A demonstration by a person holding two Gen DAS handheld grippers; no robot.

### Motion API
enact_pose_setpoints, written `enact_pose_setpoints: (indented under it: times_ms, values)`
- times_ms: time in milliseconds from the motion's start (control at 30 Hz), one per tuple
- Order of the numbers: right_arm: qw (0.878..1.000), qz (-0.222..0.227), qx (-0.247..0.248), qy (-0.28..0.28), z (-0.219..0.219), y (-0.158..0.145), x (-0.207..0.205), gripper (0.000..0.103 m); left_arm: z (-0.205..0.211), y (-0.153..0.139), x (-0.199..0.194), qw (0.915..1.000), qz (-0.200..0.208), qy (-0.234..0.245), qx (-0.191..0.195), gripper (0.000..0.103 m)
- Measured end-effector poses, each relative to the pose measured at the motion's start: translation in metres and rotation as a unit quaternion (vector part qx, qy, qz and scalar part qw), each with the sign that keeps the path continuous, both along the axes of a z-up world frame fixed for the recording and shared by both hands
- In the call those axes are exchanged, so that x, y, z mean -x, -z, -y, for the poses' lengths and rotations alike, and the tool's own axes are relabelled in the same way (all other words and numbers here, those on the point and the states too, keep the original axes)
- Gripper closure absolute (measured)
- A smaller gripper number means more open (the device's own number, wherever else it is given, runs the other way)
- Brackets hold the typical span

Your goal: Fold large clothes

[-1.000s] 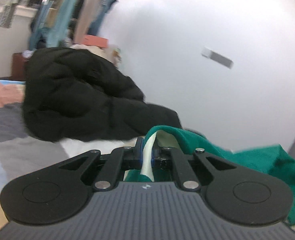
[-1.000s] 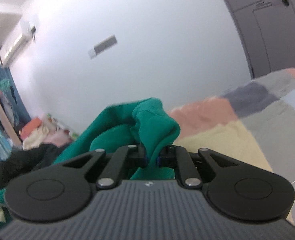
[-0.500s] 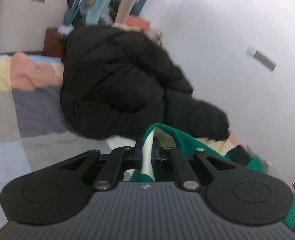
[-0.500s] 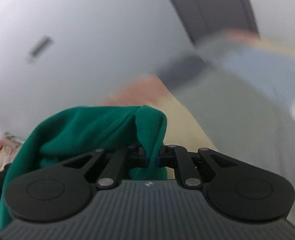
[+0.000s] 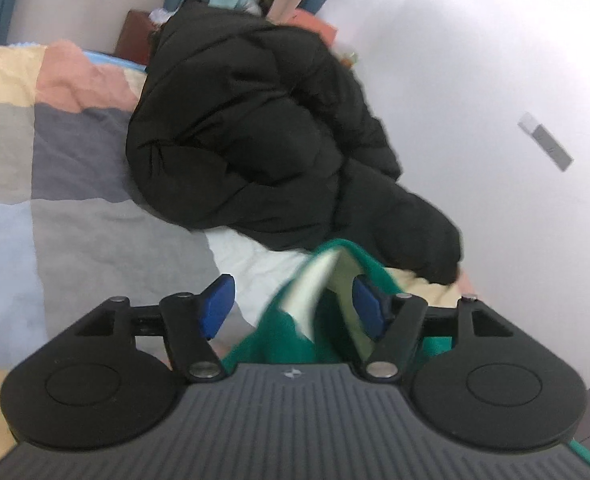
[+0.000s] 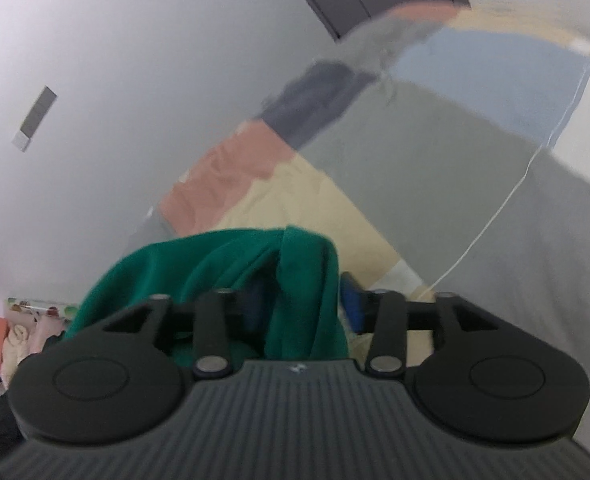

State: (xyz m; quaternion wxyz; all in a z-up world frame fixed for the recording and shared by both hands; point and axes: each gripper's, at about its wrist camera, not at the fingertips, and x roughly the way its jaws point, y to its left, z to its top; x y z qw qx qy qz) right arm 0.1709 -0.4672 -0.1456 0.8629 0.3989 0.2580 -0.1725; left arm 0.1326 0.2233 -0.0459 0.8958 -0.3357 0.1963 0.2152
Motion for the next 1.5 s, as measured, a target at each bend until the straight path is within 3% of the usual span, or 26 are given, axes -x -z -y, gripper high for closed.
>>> enact_pose_setpoints:
  times_ms: [167,267,333,433,500,633,867,1033,1100,1167,1200,1267,1300,1367,1500]
  values:
    - [0.997,0.072,0.019,-0.029,-0.017,-0.021,0.015,0.036,0.034,-0.023,0.037,0.9977,0.057,0.034,-0.014,0.022]
    - [0.991,0.107,-0.013,-0.083,-0.030,-0.022,0.011,0.026,0.061,-0.029,0.044,0.9937,0.082,0.076,-0.006,0.016]
    - [0.984,0.120,-0.060,-0.118,-0.035,-0.016,0.003,0.022,0.078,-0.026,0.040,0.9885,0.093,0.117,0.023,0.014]
    - [0.975,0.120,-0.125,-0.137,-0.037,-0.001,-0.009,0.016,0.102,-0.010,0.024,0.9734,0.090,0.185,0.099,0.012]
    - [0.972,0.117,-0.153,-0.132,-0.035,0.007,-0.015,0.011,0.116,0.002,0.011,0.9624,0.073,0.219,0.144,0.012]
    - [0.963,0.118,-0.221,-0.104,-0.024,0.023,-0.028,0.010,0.133,0.021,-0.008,0.9440,0.057,0.259,0.196,0.009]
    - [0.946,0.099,-0.305,-0.047,-0.009,0.053,-0.053,0.008,0.140,0.065,-0.047,0.9166,0.054,0.268,0.292,0.008]
    - [0.926,0.085,-0.366,-0.027,0.001,0.086,-0.070,0.010,0.142,0.084,-0.076,0.9086,0.062,0.265,0.317,0.009]
    - [0.925,0.077,-0.370,-0.035,0.002,0.094,-0.075,0.011,0.146,0.086,-0.087,0.9095,0.061,0.273,0.307,0.015]
    - [0.929,0.068,-0.360,-0.050,0.001,0.097,-0.080,0.027,0.150,0.083,-0.093,0.9111,0.063,0.283,0.293,0.025]
    - [0.931,0.066,-0.353,-0.060,-0.001,0.097,-0.081,0.035,0.152,0.080,-0.094,0.9119,0.063,0.289,0.284,0.037]
    - [0.935,0.073,-0.339,-0.076,-0.004,0.095,-0.081,0.049,0.152,0.070,-0.094,0.9115,0.079,0.309,0.260,0.083]
    - [0.938,0.076,-0.327,-0.086,-0.005,0.091,-0.080,0.062,0.152,0.059,-0.091,0.9124,0.093,0.321,0.236,0.086]
    - [0.946,0.082,-0.292,-0.114,-0.011,0.077,-0.076,0.073,0.145,0.039,-0.080,0.9147,0.131,0.321,0.208,0.092]
    - [0.957,0.118,-0.219,-0.146,-0.019,0.040,-0.051,0.085,0.123,0.000,-0.053,0.9092,0.195,0.313,0.194,0.095]
